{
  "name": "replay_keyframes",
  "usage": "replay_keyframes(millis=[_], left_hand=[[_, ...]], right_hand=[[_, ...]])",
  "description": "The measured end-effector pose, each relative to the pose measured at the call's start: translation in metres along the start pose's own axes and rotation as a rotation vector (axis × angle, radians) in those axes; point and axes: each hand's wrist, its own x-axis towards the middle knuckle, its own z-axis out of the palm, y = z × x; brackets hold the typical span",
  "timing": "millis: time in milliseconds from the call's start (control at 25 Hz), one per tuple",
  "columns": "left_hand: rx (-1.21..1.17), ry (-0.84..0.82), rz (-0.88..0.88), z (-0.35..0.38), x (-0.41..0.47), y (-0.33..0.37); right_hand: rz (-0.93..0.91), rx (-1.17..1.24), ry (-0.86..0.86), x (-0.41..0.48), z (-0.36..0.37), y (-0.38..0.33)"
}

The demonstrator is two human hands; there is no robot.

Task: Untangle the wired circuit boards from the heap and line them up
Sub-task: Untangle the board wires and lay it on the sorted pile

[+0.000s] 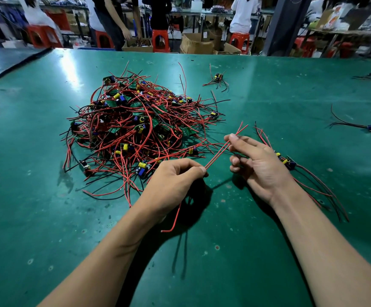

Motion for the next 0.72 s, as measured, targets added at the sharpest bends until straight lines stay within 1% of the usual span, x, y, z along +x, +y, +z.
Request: replay_keyframes(millis=[80, 200, 240, 320, 360, 400, 480, 600, 720], left_hand=[[-0.083, 0.007, -0.021, 0.001, 0.001, 0.001], [-0.274, 0.021, -0.09, -0.002, 0.004, 0.005], [-0.339, 0.031, -0.103, -0.003, 0.004, 0.006], [-0.429, 0.074, -0.103, -0.003, 0.003, 0.008], [-0.455, 0.099, -0.098, -0.003, 0.002, 0.009], [-0.48, 0.118, -0.097, -0.003, 0.001, 0.01], [-0.549, 0.133, -0.097, -0.001, 0.0, 0.013], [-0.664, 0.154, -0.093, 0.001, 0.0, 0.015], [-0.688, 0.157, -0.087, 0.004, 0.001, 0.013]], right_hand=[[0.041, -0.018, -0.055, -0.001, 0.001, 0.002], [0.075, -0.091, -0.122, -0.005, 0.005, 0.008], [0.039, -0.179, -0.136, -0.007, 0.007, 0.01], [-0.1, -0.44, -0.152, -0.01, 0.011, 0.014], [-0.158, -0.528, -0.156, -0.01, 0.013, 0.014], [-0.184, -0.556, -0.16, -0.011, 0.015, 0.014], [-0.181, -0.529, -0.176, -0.013, 0.016, 0.013], [-0.178, -0.569, -0.253, -0.018, 0.021, 0.017], [-0.166, -0.536, -0.319, -0.025, 0.03, 0.022]])
